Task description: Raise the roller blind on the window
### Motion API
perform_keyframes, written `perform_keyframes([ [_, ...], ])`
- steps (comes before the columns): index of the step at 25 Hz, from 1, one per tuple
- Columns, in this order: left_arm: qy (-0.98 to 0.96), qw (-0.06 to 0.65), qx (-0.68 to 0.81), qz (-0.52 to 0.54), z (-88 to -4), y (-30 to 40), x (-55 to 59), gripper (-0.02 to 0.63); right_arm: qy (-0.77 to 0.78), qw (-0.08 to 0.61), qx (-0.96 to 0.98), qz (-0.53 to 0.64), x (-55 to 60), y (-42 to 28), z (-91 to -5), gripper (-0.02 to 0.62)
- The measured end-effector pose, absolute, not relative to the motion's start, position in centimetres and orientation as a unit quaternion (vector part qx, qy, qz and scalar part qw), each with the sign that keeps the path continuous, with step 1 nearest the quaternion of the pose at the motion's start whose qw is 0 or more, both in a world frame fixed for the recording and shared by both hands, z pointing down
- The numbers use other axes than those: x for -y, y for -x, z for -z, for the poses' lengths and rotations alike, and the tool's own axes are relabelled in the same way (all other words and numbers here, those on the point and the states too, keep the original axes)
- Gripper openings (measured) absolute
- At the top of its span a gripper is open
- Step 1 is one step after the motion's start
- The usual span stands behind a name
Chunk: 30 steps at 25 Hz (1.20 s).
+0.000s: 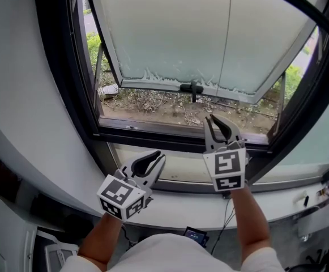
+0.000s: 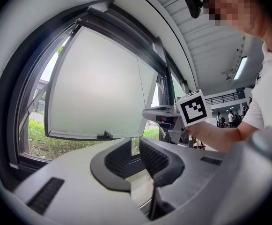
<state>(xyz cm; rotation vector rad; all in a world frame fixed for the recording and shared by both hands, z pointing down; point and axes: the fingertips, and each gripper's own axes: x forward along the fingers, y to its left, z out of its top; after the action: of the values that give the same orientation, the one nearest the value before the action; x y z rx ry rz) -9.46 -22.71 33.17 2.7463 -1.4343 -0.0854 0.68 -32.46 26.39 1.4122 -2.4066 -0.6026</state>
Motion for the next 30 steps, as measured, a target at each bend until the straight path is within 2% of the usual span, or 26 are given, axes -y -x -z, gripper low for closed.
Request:
perform_keyframes([
  [30,-0.896,0.042,0.442,0.014,-34.8,8.0,21.9,0.067,-0.5,0.089,0.832,0.224,30.6,-1.9,-21.8,0.058],
])
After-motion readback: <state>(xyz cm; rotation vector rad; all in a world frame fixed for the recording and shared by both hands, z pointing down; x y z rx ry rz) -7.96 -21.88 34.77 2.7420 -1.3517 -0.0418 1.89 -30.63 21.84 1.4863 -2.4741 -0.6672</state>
